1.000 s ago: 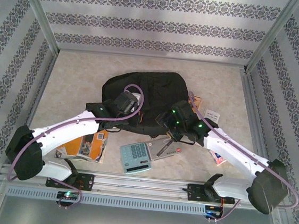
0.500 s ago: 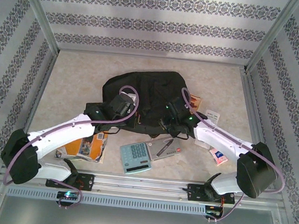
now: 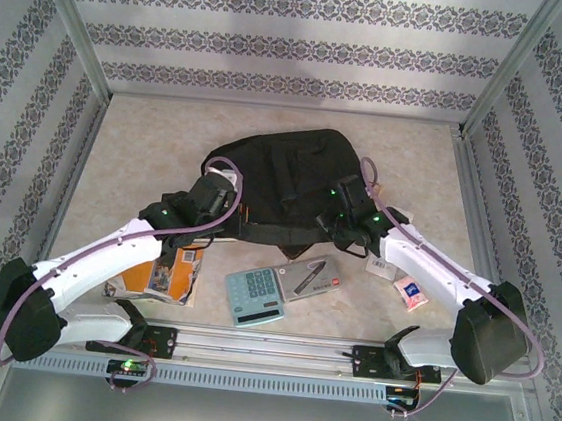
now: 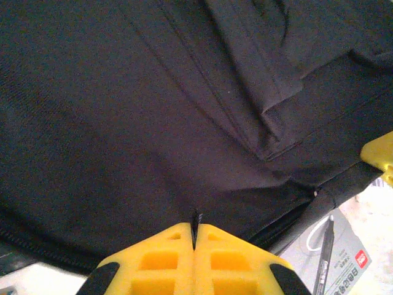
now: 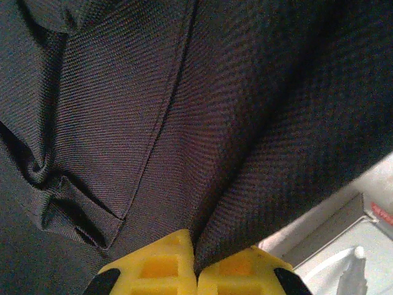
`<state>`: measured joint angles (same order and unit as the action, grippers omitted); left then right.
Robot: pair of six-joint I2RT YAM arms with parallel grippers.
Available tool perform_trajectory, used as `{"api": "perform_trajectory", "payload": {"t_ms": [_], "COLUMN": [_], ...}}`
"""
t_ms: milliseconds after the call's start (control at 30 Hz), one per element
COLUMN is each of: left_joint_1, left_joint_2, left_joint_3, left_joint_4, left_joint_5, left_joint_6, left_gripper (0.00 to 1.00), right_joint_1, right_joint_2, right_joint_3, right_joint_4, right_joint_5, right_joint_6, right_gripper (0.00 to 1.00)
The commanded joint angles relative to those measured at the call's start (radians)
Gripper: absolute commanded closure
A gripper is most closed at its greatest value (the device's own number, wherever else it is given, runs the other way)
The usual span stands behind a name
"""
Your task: Pack the student bag
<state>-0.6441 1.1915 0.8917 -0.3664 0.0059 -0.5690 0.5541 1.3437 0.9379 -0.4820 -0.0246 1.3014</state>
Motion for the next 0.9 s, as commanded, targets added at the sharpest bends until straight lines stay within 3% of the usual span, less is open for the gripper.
{"api": "perform_trajectory", "payload": {"t_ms": [0, 200, 333, 567, 733, 867], "left_joint_1": [0.052, 0.075, 0.078, 0.078, 0.077, 0.077], "left_joint_2": [-0.046, -0.062, -0.048, 0.009, 0.025, 0.02], "left_joint_3": [-0.013, -0.006, 0.009, 0.059, 0.073, 0.072], "left_joint_4": [-0.027, -0.052, -0.039, 0.047, 0.089, 0.096], "left_joint_5": [-0.059, -0.101, -0.09, 0.084, 0.16, 0.172], "left_joint_6": [0.035, 0.071, 0.076, 0.057, 0.022, 0.005], "left_gripper": [1.0, 1.0, 1.0, 1.0, 1.0, 1.0], "right_joint_1": [-0.055, -0.154, -0.198, -0.181, -0.184, -0.12], "right_joint_2": [-0.028, -0.028, 0.034, 0.246, 0.416, 0.388], "right_joint_3": [0.028, 0.055, 0.104, 0.342, 0.585, 0.649], "right_joint_4": [-0.094, -0.108, -0.064, -0.081, -0.179, -0.254], "right_joint_5": [0.144, 0.177, 0.113, -0.022, -0.037, 0.042], "right_joint_6": [-0.106, -0.202, -0.27, -0.474, -0.514, -0.503], "right_gripper": [1.0, 0.99, 0.91, 0.57, 0.56, 0.53]}}
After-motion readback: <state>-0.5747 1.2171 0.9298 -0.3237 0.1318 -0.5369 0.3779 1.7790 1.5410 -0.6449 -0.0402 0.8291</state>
